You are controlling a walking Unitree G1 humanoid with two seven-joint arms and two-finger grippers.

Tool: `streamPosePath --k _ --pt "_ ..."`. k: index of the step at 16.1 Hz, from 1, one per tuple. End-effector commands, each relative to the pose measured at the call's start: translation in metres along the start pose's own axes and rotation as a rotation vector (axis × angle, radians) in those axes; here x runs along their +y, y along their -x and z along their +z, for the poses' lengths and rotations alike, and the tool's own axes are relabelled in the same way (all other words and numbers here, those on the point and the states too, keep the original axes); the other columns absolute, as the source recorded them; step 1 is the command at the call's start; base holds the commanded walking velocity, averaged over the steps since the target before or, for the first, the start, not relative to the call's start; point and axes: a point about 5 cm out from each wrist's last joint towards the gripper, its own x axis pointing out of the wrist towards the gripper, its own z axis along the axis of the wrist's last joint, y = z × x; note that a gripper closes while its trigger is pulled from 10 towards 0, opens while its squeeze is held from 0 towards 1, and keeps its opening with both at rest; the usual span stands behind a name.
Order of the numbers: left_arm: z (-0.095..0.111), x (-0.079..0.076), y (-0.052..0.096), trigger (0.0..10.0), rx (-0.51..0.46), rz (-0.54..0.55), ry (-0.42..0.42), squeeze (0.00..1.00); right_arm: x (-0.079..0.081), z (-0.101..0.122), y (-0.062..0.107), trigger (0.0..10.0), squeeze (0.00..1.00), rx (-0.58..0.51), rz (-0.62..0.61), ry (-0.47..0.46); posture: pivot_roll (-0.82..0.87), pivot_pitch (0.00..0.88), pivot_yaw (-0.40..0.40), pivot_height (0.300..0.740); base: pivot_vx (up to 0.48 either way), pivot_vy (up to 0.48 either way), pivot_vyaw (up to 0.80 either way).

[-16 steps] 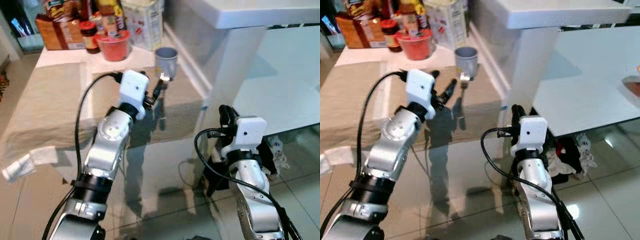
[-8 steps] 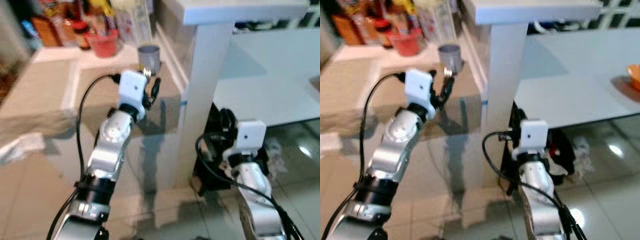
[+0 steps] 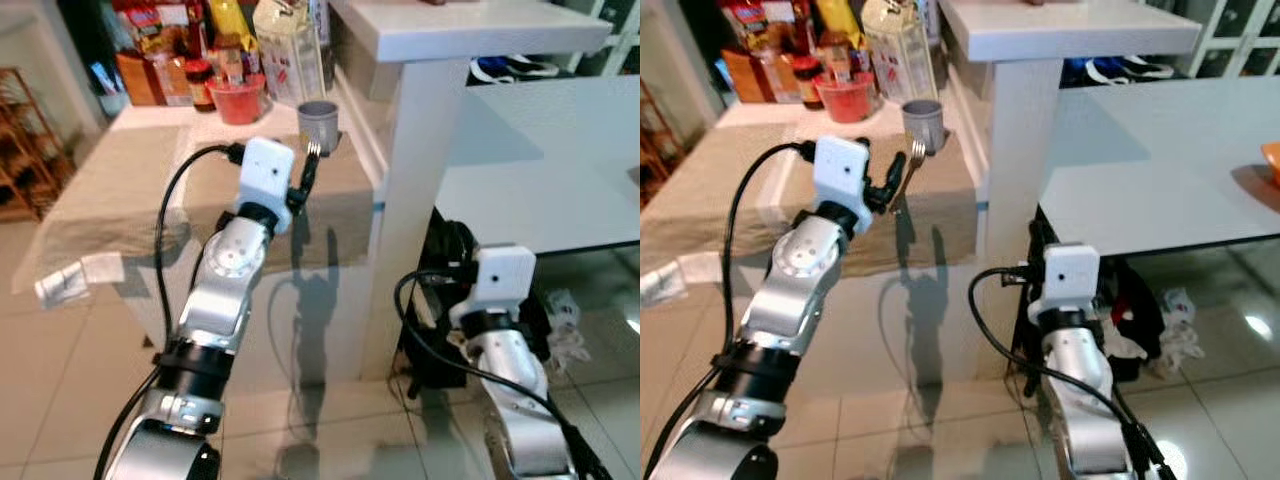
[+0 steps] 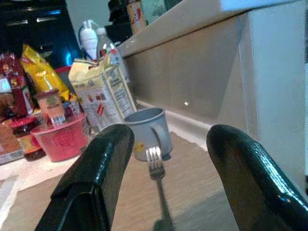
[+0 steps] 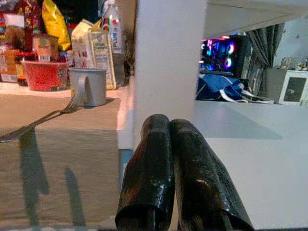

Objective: Setting the table

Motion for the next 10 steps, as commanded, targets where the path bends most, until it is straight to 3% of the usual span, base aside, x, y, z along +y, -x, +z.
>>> streamPosePath --k 1,6,10 --pt "-0.001 0.007 0.001 10.0 0.009 0.033 -0.011 0.0 0.004 0.002 -0.001 10.0 0.0 -0.001 0.014 -0.004 0.01 0.0 0.024 0.731 0.439 0.0 0.0" --pt "-0.001 0.007 0.0 10.0 0.006 0.041 -0.034 0.0 0.005 0.0 0.003 10.0 0.0 0.007 0.027 -0.014 0.0 0.0 0.027 0.694 0.42 0.0 0.0" --pt "0.002 0.013 -0.012 10.0 0.085 0.041 -0.088 0.0 0.008 -0.002 0.01 10.0 0.0 0.037 0.064 -0.017 0.0 0.0 0.027 0.694 0.0 0.0 0.0"
